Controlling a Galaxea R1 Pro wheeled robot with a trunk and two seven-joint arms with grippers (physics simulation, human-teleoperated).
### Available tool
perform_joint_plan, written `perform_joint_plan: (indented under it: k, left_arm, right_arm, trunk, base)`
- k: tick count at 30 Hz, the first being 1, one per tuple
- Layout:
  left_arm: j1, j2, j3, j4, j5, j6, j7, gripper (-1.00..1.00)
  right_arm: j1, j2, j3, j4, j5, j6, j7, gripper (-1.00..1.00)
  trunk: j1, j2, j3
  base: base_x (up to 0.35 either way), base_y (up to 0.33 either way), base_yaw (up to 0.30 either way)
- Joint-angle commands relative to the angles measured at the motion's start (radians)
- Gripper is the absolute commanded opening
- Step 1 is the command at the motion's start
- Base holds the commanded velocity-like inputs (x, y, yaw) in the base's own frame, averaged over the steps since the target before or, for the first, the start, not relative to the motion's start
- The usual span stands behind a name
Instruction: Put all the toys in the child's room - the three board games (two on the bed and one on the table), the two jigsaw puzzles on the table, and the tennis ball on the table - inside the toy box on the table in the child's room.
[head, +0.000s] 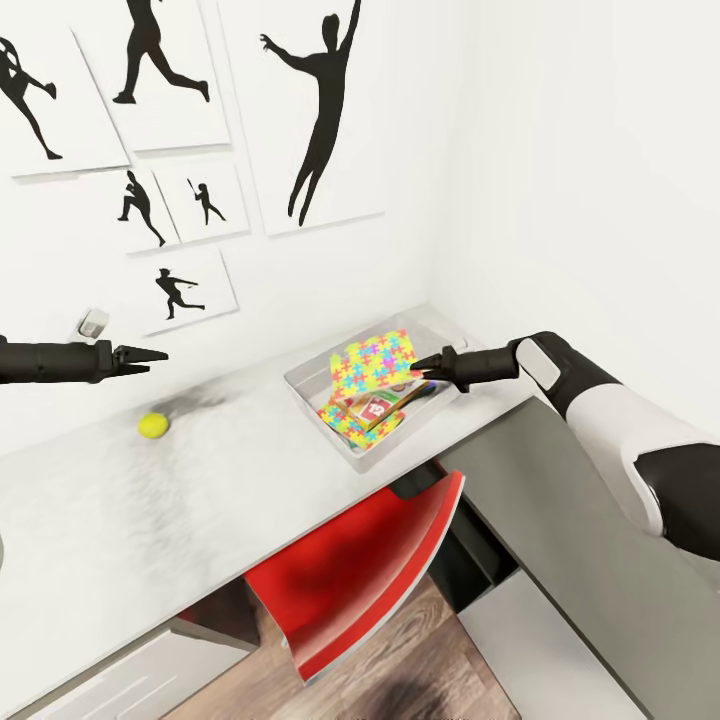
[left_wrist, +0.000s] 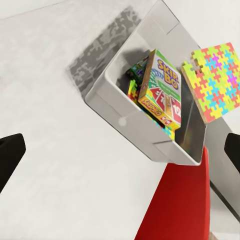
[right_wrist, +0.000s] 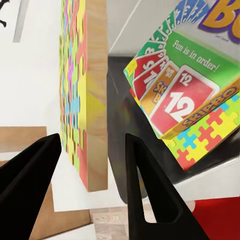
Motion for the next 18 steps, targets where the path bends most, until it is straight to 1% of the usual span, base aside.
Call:
perform_joint_plan:
  k: [1, 9, 18]
  left_arm:
    - [-0.001, 0.000, 0.001, -0.001, -0.010, 0.010, -0.009, 1.00]
    - [-0.001, 0.001, 0.003, -0.001, -0.011, 0.010, -0.009, 1.00]
    - [-0.001, 0.002, 0.010, 0.000, -0.010, 0.010, -0.009, 1.00]
  right_arm:
    - [-0.001, 0.000, 0.003, 0.000, 0.006, 0.000, 0.009, -1.00]
    - [-0.001, 0.002, 0.001, 0.000, 0.006, 0.000, 0.004, -1.00]
    - [-0.002, 0.002, 0.001, 0.000, 0.006, -0.001, 0.004, -1.00]
  trunk:
    - [0.001, -0.002, -0.003]
    - [0.001, -0.002, -0.015]
    - [0.001, -0.002, -0.029]
  base:
    - [0.000, 0.000, 0.000]
    - [0.000, 0.000, 0.002]
    - [0.000, 0.000, 0.068]
